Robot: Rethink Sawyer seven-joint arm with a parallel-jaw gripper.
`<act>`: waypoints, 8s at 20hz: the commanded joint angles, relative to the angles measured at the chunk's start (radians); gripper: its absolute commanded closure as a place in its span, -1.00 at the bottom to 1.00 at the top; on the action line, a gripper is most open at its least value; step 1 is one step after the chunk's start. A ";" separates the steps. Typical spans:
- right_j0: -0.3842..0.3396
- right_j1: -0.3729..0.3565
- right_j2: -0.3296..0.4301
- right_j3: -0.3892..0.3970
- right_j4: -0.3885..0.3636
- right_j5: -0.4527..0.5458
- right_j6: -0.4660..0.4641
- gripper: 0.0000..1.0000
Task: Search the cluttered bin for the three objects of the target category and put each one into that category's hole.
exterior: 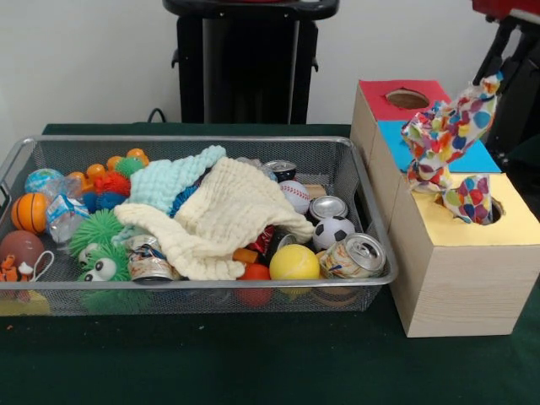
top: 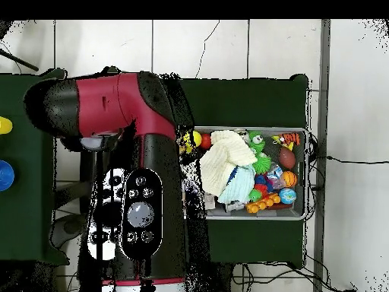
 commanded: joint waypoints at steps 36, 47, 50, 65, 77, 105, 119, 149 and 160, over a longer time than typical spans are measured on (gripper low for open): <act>0.063 0.064 -0.069 0.260 0.209 -0.284 0.337 1.00; 0.092 0.087 -0.091 0.274 0.254 -0.325 0.340 1.00; 0.101 0.089 -0.097 0.278 0.264 -0.328 0.346 1.00; 0.087 0.153 -0.074 0.331 0.285 -0.478 0.309 1.00; 0.083 0.197 -0.068 0.337 0.285 -0.554 0.296 1.00; 0.074 0.299 -0.046 0.330 0.285 -0.683 0.267 1.00; 0.033 0.334 -0.024 0.320 0.255 -0.714 0.191 1.00; 0.015 0.360 -0.023 0.303 0.211 -0.721 0.138 1.00; 0.020 0.364 -0.031 0.293 0.209 -0.712 0.142 1.00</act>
